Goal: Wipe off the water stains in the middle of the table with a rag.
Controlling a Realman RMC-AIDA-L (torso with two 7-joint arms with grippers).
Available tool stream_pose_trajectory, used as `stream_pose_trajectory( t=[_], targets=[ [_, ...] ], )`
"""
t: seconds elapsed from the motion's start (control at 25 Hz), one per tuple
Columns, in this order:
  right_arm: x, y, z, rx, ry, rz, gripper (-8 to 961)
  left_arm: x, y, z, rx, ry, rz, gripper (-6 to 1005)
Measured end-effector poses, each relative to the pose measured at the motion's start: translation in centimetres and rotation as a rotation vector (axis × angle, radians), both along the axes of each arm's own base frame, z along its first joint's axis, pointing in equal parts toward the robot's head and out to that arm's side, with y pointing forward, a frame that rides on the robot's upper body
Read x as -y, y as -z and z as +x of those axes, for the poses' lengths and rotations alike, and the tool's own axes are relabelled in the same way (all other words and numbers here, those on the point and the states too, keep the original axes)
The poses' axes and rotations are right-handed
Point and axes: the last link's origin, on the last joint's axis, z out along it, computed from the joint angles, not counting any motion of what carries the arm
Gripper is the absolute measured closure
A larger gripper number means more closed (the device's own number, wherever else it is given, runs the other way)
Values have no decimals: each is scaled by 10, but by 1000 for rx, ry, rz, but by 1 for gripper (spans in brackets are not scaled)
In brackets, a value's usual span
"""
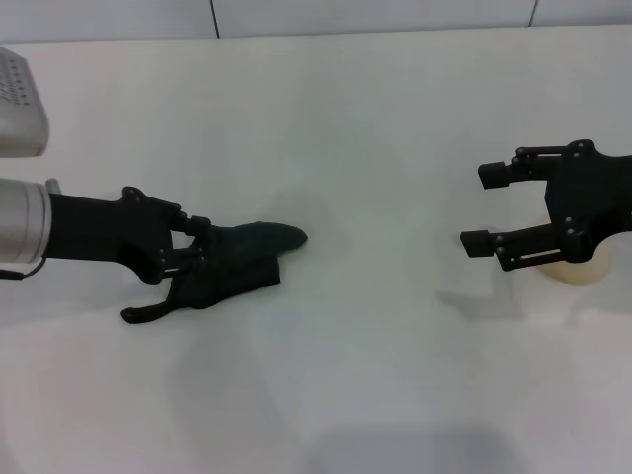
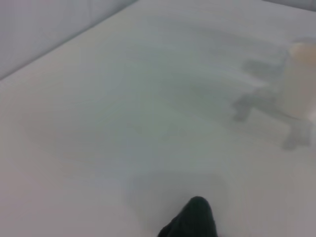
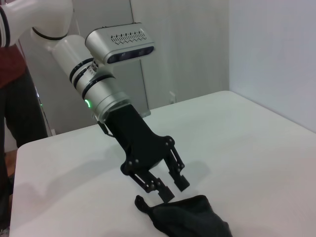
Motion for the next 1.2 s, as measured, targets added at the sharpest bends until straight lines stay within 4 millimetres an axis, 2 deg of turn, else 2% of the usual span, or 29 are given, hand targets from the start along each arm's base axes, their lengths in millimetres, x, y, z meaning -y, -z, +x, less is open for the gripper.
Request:
stream_pose_trajectory(
  t=[0.24, 0.4, 0.48, 0.64, 0.76, 0.88, 1.2],
  targets=[
    [-1, 0, 0, 0, 1, 3, 115, 1, -10, 2, 42, -15, 49, 582],
    [-1, 0, 2, 1, 9, 4, 115, 8, -21, 7, 111, 67, 89, 467],
    [-1, 1, 3, -1, 15, 4, 115, 13, -28, 12, 174, 119, 105, 409],
    [-1, 1, 4, 1, 18, 4, 115, 27, -56, 22, 338, 223, 111, 262],
    [-1, 1, 6, -1, 28, 2, 115, 36, -66, 24, 384, 255, 78, 144],
    [-2, 2, 10, -2, 44, -4, 115, 44, -70, 25, 388, 269, 13, 133],
    [-2, 3, 17, 26, 61, -8, 115, 50, -75, 23, 330, 219, -79, 125]
  ],
)
